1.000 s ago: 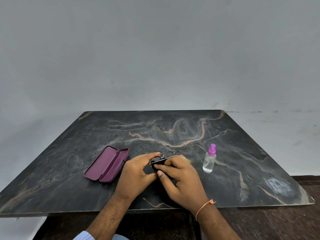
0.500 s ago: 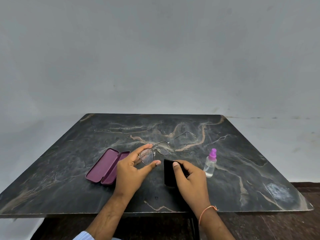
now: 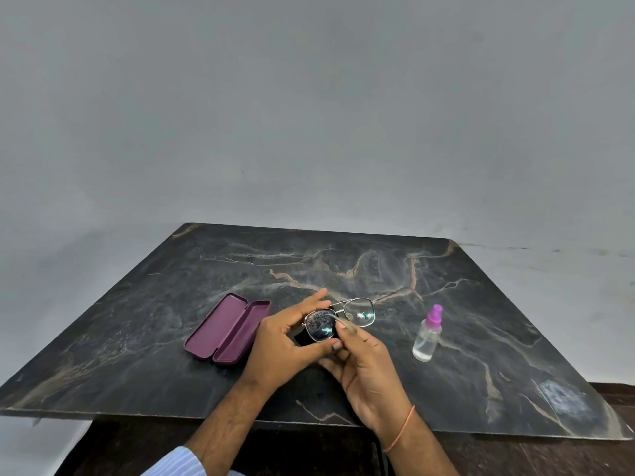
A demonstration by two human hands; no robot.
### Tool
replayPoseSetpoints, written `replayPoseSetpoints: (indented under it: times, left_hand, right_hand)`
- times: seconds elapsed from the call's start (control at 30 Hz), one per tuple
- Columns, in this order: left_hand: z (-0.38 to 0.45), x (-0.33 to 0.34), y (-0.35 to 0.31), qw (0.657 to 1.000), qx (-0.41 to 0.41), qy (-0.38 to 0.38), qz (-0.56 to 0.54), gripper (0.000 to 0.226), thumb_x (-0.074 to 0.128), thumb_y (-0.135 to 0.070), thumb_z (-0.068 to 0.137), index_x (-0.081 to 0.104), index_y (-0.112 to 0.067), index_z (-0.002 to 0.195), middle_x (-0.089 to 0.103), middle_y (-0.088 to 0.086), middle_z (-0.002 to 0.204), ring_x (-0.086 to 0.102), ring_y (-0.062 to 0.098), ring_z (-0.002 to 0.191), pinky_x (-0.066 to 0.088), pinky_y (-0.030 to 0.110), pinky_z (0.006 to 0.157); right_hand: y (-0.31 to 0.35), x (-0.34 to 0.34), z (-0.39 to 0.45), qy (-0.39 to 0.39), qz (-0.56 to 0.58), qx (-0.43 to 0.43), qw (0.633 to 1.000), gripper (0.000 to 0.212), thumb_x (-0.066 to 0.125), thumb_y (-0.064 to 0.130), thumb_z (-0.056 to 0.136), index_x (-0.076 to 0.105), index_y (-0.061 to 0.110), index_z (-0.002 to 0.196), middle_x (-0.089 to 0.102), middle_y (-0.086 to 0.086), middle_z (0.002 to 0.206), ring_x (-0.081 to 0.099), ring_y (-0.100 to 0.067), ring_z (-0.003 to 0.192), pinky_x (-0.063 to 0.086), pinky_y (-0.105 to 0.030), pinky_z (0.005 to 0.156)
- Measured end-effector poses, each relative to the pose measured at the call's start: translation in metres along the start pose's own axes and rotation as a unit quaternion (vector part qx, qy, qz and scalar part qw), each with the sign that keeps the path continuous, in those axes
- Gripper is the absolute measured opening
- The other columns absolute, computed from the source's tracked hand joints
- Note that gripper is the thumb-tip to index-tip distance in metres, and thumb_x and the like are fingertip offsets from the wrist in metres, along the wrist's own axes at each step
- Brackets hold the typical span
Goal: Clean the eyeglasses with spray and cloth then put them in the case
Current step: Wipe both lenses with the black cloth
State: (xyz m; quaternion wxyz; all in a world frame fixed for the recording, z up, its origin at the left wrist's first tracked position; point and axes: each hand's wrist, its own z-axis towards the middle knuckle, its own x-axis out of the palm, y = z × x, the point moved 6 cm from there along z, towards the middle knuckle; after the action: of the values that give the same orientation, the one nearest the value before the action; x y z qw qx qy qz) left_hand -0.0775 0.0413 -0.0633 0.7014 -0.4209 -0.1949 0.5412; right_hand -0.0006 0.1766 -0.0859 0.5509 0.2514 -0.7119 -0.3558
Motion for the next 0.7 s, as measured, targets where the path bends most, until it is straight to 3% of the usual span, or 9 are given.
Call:
replayPoseSetpoints:
  times: [0.13, 0.37, 0.5, 0.6, 0.7]
  left_hand:
    - [-0.0031, 0.0033, 0.0013, 1.000, 0.004, 0.001, 0.013, 0.067, 0.103, -0.015, 0.077, 0.078, -0.022, 0.140, 0.072, -0.012, 0.152, 0.067, 0.012, 0.144, 0.055, 0.039, 0.121]
    - [-0.0040, 0.0003, -0.0039, 1.000, 0.011, 0.000, 0.011, 0.065, 0.100, -0.012, 0.079, 0.078, -0.020, 0.139, 0.074, -0.012, 0.148, 0.069, 0.012, 0.141, 0.055, 0.031, 0.118]
    - [-0.0035, 0.0001, -0.0059, 1.000, 0.022, -0.003, 0.015, 0.066, 0.103, -0.009, 0.076, 0.080, -0.020, 0.138, 0.074, -0.012, 0.148, 0.068, 0.012, 0.142, 0.054, 0.027, 0.117]
    - [-0.0031, 0.0007, -0.0077, 1.000, 0.020, -0.007, -0.008, 0.068, 0.101, -0.020, 0.075, 0.078, -0.017, 0.139, 0.074, -0.008, 0.148, 0.068, 0.013, 0.143, 0.053, 0.025, 0.118]
    - [-0.0036, 0.0021, -0.0067, 1.000, 0.013, -0.004, -0.014, 0.070, 0.102, -0.014, 0.076, 0.077, -0.017, 0.141, 0.075, -0.006, 0.148, 0.068, 0.013, 0.142, 0.053, 0.028, 0.120]
  right_hand:
    - [0.0027, -0.0036, -0.0010, 0.005, 0.002, -0.033, 0.999, 0.021, 0.077, 0.019, 0.085, 0.086, 0.010, 0.102, 0.072, -0.008, 0.085, 0.063, -0.007, 0.066, 0.062, -0.026, 0.067]
    - [0.0017, -0.0071, -0.0002, 0.018, -0.015, -0.050, 0.998, 0.020, 0.080, 0.022, 0.084, 0.085, 0.011, 0.099, 0.067, -0.007, 0.077, 0.066, -0.012, 0.069, 0.062, -0.027, 0.069]
    - [0.0005, -0.0060, 0.0010, 0.050, 0.000, -0.026, 0.998, 0.026, 0.078, 0.021, 0.088, 0.081, 0.010, 0.110, 0.063, -0.006, 0.075, 0.066, -0.017, 0.076, 0.065, -0.037, 0.079]
    - [0.0006, -0.0045, 0.0010, 0.072, 0.000, -0.018, 0.997, 0.024, 0.074, 0.022, 0.093, 0.078, 0.009, 0.114, 0.061, -0.005, 0.074, 0.070, -0.019, 0.078, 0.063, -0.049, 0.091]
    - [0.0021, -0.0010, -0.0010, 0.094, -0.009, -0.029, 0.995, 0.012, 0.072, 0.025, 0.099, 0.082, 0.019, 0.095, 0.062, -0.001, 0.073, 0.074, -0.017, 0.076, 0.064, -0.050, 0.090]
